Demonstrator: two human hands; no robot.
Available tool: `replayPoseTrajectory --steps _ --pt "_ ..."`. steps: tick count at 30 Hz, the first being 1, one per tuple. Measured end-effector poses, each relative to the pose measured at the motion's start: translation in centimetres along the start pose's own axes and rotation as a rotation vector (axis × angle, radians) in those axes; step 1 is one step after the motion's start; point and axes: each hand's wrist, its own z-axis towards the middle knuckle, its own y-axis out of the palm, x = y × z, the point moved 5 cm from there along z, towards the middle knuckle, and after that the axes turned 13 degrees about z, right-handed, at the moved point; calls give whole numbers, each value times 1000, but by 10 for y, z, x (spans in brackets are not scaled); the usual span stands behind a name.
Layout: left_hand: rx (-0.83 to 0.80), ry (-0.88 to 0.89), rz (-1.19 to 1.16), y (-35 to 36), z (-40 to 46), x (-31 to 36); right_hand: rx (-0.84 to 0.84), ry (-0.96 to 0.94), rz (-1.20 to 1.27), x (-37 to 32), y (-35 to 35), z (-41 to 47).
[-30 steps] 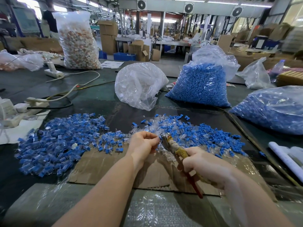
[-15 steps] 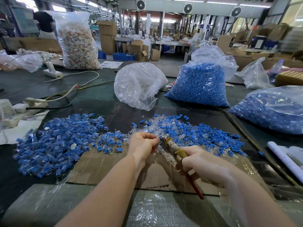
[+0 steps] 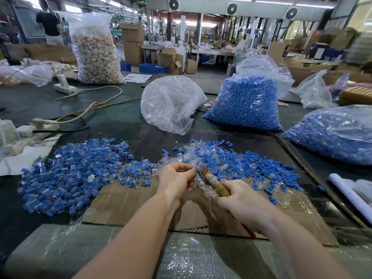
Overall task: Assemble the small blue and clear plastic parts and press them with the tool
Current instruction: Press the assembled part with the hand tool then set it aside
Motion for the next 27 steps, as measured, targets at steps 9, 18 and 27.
replayPoseTrajectory --steps 9,18,27 --pt "531 268 692 -83 7 10 393 2 -168 27 -28 11" --pt "683 246 1146 -120 15 -1 554 32 -419 51 -42 17" --pt "268 544 899 -33 -3 5 608 52 -648 63 -36 18"
